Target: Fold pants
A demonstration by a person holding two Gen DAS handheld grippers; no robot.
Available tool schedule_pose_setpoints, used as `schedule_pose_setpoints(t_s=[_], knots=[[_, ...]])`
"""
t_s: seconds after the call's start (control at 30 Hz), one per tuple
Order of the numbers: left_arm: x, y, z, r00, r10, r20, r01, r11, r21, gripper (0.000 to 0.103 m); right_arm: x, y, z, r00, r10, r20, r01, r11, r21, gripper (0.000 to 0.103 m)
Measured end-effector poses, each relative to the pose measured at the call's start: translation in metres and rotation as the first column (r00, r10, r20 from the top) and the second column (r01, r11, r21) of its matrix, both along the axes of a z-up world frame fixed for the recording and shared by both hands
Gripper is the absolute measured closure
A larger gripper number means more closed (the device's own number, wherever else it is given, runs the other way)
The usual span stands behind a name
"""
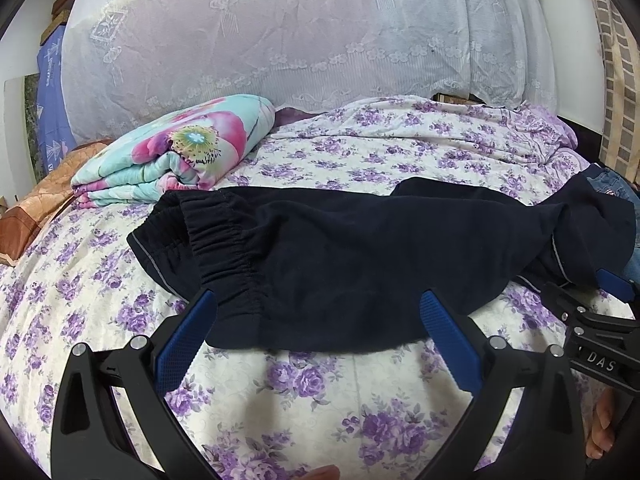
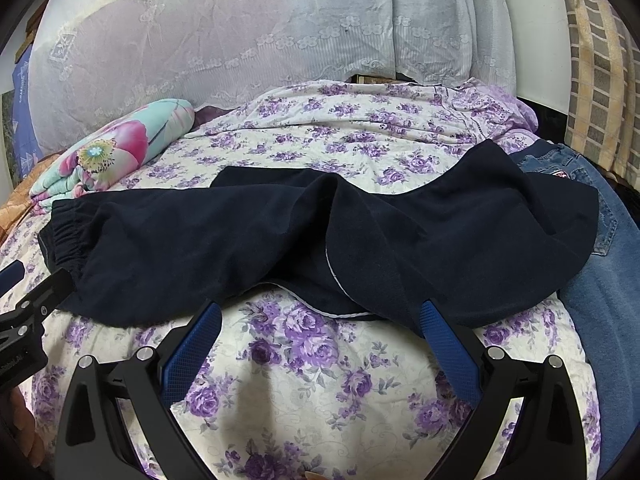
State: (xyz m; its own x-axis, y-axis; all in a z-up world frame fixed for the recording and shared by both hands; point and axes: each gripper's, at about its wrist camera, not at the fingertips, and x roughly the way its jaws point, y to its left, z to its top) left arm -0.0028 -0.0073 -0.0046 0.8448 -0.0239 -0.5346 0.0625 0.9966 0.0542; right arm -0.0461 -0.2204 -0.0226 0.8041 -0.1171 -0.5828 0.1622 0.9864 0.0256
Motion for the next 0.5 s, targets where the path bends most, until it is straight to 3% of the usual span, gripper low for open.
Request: schedule_pose_setpoints(t_s=[0.5], knots=[[0.0065,-0.0024,-0.0071,0.999,0.005,-0.032,-0.004,1.000,0.023,0.004,-0.0003,-0.0021,0.0035,1.000,-0.012,-0.008,0.012,1.000,-0.016,0.003]])
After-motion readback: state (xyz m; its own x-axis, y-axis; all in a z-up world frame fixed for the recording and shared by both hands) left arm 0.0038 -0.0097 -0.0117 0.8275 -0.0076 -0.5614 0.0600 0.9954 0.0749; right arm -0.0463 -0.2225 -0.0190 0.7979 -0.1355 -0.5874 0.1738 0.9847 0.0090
